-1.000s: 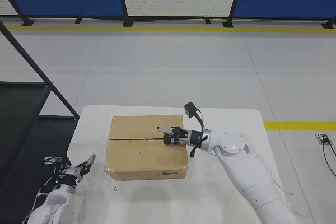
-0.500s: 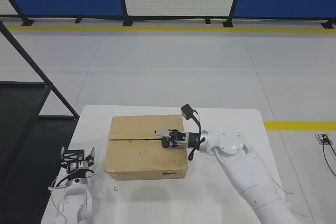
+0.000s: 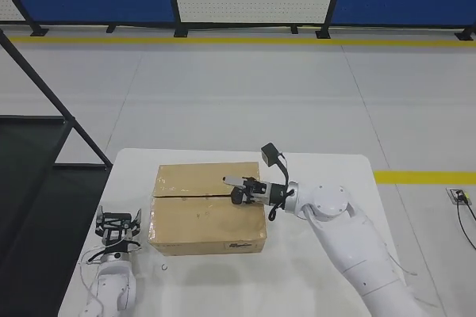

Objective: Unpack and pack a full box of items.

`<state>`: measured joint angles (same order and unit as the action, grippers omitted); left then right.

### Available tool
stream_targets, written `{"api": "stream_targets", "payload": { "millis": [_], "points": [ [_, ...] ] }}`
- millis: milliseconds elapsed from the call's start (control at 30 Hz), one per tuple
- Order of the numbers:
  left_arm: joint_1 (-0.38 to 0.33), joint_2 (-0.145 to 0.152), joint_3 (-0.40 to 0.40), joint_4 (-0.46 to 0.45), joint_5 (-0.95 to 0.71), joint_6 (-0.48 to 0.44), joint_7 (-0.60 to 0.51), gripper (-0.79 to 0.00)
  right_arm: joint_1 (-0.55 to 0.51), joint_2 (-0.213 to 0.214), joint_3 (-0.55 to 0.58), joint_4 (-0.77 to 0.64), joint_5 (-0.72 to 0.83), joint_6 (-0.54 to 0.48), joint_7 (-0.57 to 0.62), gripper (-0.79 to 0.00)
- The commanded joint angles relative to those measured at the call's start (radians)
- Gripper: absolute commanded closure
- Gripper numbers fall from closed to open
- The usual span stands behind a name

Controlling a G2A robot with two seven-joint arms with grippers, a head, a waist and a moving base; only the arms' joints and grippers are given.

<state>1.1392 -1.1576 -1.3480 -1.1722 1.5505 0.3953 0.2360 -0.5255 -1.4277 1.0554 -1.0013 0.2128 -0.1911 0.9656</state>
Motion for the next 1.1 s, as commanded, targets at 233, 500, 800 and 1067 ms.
{"api": "stream_targets", "payload": {
  "millis": [233,500,800,1067],
  "points": [
    [-0.066,-0.020,0.016,0.081,0.039,0.102,-0.003,-0.785,0.013,-0.003,-0.010,0.024,0.013,0.001,0.005,-0.785],
    [-0.128,-0.040,0.002,0.139,-0.021,0.152,-0.019,-0.785,0.014,-0.001,-0.010,0.030,0.016,-0.005,0.012,-0.785],
    [-0.096,-0.044,-0.085,0.028,-0.133,0.157,-0.033,-0.785,0.007,0.002,-0.008,0.019,0.001,0.001,-0.021,-0.785],
    [-0.026,-0.041,-0.159,-0.131,-0.173,0.142,-0.060,-0.785,0.001,0.005,-0.009,0.009,-0.026,0.025,-0.055,-0.785]
  ]
}}
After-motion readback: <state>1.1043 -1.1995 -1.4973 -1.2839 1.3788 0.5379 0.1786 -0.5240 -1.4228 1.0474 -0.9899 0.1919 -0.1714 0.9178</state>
